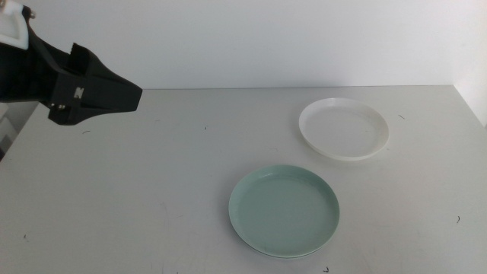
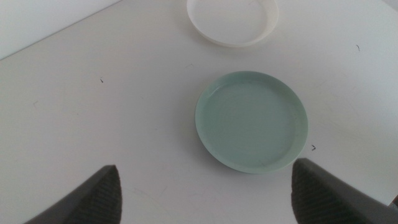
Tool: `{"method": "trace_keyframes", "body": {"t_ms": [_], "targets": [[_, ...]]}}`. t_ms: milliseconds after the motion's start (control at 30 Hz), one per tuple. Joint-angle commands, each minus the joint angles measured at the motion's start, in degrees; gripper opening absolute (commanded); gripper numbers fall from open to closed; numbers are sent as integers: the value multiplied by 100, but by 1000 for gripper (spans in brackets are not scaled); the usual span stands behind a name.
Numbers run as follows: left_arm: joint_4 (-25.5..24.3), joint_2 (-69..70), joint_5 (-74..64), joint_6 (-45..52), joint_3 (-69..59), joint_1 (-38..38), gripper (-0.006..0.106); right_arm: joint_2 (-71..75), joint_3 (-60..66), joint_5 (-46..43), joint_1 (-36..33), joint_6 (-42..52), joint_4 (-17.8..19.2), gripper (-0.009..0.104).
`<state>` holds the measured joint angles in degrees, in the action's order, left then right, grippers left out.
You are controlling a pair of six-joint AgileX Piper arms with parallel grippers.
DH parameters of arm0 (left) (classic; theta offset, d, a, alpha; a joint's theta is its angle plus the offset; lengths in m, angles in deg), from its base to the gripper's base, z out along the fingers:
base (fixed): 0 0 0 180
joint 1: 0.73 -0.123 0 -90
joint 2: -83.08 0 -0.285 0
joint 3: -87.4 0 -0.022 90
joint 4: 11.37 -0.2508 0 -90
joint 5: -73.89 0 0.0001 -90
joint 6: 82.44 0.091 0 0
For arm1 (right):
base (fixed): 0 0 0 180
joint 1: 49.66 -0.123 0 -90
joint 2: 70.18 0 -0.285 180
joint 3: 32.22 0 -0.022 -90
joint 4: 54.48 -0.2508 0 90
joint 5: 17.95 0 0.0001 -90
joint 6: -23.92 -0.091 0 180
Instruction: Stack the three bowls on top of each other.
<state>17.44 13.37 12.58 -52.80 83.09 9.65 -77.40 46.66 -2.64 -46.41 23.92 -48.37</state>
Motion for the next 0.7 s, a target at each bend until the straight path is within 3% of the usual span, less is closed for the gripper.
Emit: {"method": "trace_keyframes", "body": {"t_ms": [0, 367, 667], "targets": [[200, 92, 234, -48, 164, -12, 105, 110, -119, -403, -12, 58, -81, 50], [180, 92, 234, -48, 164, -12, 105, -838, -1659, 571, -12, 58, -132, 50], [180, 92, 234, -48, 164, -12, 105, -2222, -3394, 2007, -12, 0, -530, 50]]}}
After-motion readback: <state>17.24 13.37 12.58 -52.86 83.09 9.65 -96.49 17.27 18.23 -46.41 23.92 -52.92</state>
